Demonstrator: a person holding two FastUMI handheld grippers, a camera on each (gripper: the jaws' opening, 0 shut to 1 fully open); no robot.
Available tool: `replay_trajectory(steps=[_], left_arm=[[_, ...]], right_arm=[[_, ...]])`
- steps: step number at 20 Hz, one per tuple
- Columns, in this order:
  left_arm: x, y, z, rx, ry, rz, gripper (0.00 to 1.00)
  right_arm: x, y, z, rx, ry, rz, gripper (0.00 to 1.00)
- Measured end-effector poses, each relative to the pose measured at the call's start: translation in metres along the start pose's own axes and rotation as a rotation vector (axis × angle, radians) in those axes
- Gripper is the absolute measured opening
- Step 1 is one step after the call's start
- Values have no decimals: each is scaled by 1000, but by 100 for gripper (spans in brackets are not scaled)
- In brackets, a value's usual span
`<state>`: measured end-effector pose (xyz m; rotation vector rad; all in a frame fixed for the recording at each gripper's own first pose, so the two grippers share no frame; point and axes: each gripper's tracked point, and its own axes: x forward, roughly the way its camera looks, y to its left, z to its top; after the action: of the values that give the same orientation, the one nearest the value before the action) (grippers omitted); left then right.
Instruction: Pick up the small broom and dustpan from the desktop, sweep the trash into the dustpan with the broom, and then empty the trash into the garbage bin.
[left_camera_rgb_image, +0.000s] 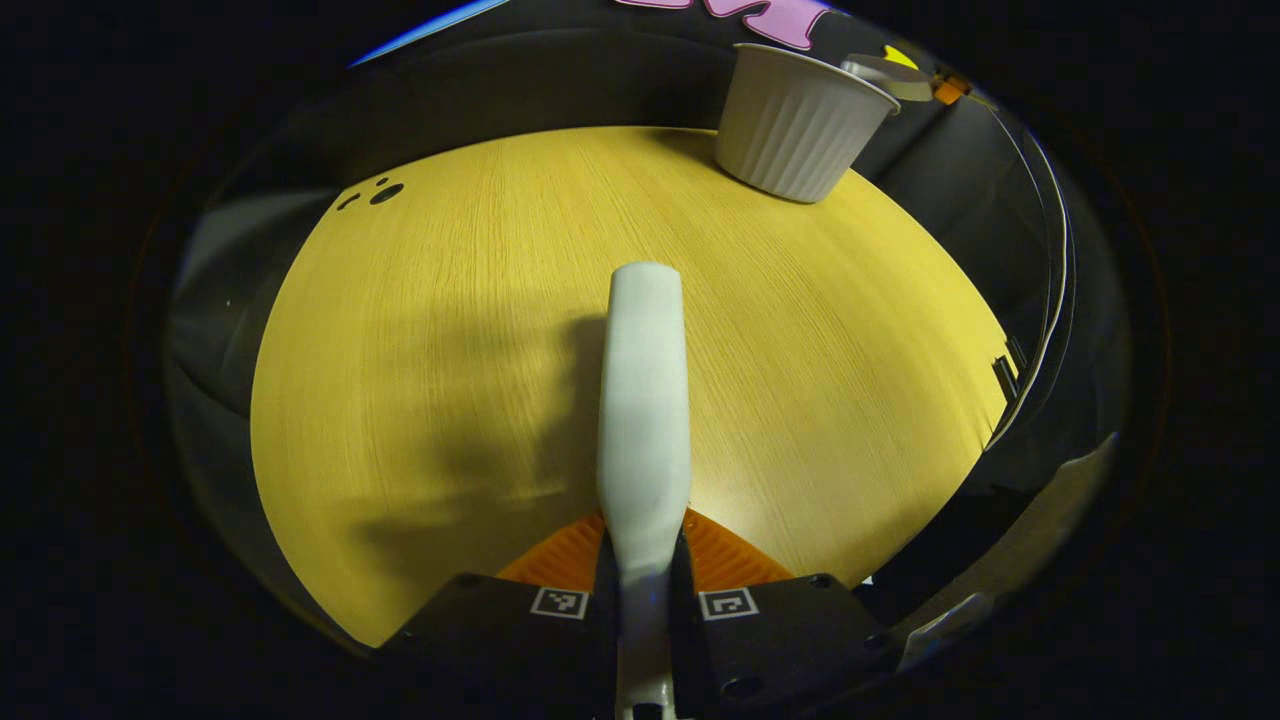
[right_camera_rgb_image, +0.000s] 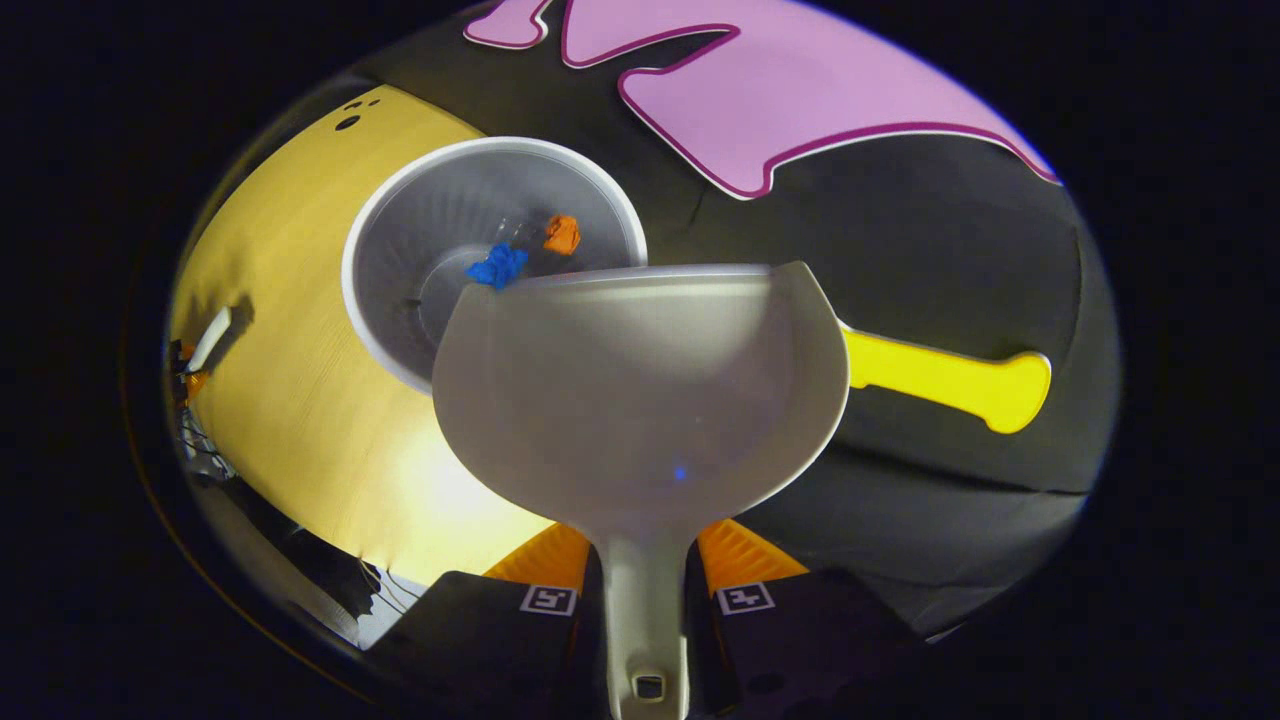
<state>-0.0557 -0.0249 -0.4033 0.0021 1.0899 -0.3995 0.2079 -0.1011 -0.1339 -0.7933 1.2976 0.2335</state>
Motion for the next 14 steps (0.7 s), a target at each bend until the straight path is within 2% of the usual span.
replay_trajectory(steps=[2, 6, 7, 9, 10, 14], left_arm=[[0, 0, 1, -1, 0, -1, 24], [0, 1, 3, 5, 4, 7, 26], [0, 1, 3, 6, 6, 7, 24], [0, 1, 3, 6, 11, 11, 26], [-1, 2, 2, 7, 14, 15, 24], [-1, 2, 5, 16, 15, 26, 26]], right_arm=[[0, 4, 14, -1, -7, 12, 36], [4, 4, 12, -31, 4, -5, 36], [6, 3, 11, -30, 4, -6, 31], [6, 1, 10, -19, -3, -2, 31], [5, -1, 9, -9, -7, 1, 36], [-11, -3, 1, 36, -77, 24, 36]])
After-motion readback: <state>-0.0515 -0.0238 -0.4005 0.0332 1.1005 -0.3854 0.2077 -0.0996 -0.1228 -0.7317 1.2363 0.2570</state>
